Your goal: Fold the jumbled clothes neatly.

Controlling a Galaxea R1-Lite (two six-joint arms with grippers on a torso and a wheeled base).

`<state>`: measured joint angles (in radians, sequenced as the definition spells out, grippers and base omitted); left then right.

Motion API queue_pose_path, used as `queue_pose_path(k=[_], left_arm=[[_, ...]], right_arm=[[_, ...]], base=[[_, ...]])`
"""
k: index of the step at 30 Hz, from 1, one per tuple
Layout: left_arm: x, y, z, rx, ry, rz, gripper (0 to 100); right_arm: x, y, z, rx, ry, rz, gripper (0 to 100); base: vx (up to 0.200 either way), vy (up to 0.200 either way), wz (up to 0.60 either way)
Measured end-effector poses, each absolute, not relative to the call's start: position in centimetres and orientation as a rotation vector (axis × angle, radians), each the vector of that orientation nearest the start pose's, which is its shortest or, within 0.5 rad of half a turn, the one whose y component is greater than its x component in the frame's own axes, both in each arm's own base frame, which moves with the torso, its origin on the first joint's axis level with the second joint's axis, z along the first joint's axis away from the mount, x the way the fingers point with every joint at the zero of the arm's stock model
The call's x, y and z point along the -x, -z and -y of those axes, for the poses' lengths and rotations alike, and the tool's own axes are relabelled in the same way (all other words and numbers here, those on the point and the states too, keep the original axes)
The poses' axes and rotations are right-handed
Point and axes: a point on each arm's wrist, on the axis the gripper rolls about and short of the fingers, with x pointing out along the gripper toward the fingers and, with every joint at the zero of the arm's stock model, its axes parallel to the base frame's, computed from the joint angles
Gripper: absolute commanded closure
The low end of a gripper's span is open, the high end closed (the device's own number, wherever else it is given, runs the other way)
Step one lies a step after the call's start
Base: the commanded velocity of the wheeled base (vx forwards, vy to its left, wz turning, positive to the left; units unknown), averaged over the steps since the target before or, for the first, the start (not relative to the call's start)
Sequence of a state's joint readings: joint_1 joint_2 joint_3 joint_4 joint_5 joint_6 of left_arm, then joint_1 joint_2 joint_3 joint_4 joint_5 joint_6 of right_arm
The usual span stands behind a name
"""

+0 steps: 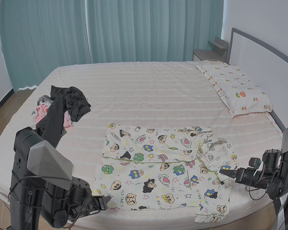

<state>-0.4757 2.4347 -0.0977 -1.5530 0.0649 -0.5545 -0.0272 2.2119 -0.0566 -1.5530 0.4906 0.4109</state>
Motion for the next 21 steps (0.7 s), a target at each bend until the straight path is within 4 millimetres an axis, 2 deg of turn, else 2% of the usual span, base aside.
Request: queue_pose_path(k=[21], left_arm=[[-19.3, 5.5, 9.4, 0.233, 0.046, -0.862, 100]], right_arm=[[-22.8, 0.4, -0.4, -0.548, -0.323, -0.678, 0]], base=[[0.000, 0.000, 0.00]])
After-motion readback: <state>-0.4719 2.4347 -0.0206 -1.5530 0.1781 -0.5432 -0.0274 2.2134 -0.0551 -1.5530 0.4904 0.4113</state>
